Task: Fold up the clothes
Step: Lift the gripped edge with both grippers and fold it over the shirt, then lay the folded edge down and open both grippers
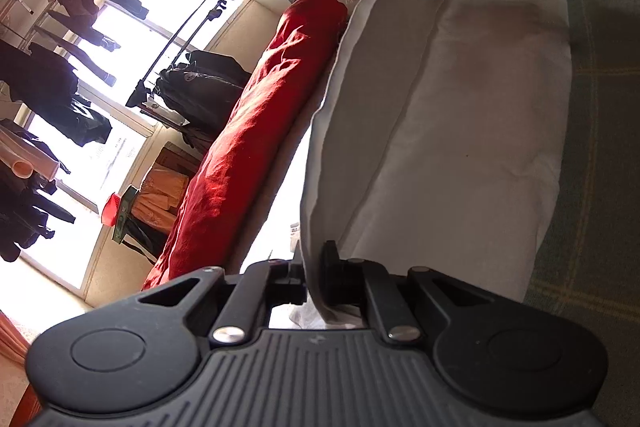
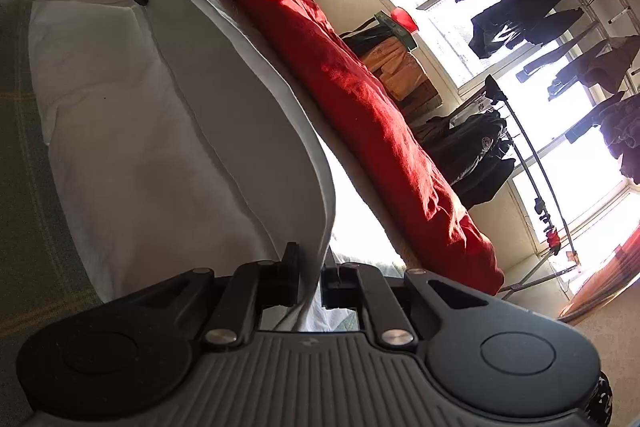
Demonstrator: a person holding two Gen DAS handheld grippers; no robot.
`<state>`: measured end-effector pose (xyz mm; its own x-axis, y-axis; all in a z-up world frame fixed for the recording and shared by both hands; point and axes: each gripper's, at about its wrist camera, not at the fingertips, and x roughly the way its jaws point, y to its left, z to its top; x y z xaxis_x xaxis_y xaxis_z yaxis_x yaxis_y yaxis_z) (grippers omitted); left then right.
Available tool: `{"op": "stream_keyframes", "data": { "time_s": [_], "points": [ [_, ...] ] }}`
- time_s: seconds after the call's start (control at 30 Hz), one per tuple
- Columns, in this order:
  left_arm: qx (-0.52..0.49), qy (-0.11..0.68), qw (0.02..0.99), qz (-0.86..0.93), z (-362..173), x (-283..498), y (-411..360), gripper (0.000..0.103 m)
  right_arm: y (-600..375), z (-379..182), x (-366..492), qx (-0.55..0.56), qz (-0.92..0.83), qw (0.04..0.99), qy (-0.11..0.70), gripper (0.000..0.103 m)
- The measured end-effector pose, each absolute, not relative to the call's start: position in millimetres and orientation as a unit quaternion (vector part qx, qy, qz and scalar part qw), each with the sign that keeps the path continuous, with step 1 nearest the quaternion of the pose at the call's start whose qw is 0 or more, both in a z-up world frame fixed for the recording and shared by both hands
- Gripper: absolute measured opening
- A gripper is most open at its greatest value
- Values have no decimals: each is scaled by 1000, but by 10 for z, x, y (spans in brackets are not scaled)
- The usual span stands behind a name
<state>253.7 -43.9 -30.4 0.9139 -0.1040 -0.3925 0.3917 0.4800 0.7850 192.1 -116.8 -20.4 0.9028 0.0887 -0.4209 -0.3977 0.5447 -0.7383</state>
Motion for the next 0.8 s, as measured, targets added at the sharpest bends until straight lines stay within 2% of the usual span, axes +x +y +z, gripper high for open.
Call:
{"op": "stream_keyframes", "data": {
  "time_s": [0.37, 0.63, 0.67, 0.7, 0.73, 0.8],
  "points": [
    [470, 160, 857, -139, -387, 3291, -361, 5, -1134, -263, 2797, -444, 123, 873, 163, 11],
    [452, 190, 858, -153, -606, 3680, -281, 6, -1101, -507, 3348, -430, 128, 873, 192, 11],
    [450, 194, 858, -153, -641, 3707, -277, 9, -1098, -554, 3378, -429, 128, 872, 196, 11],
    [446, 197, 860, -153, -665, 3726, -271, 16, -1095, -601, 3406, -429, 129, 871, 201, 11],
    [440, 199, 862, -154, -680, 3741, -261, 16, -1092, -648, 3433, -429, 129, 870, 205, 13],
    [424, 202, 868, -161, -668, 3754, -238, 16, -1091, -730, 3469, -430, 129, 868, 210, 25]
  ]
}}
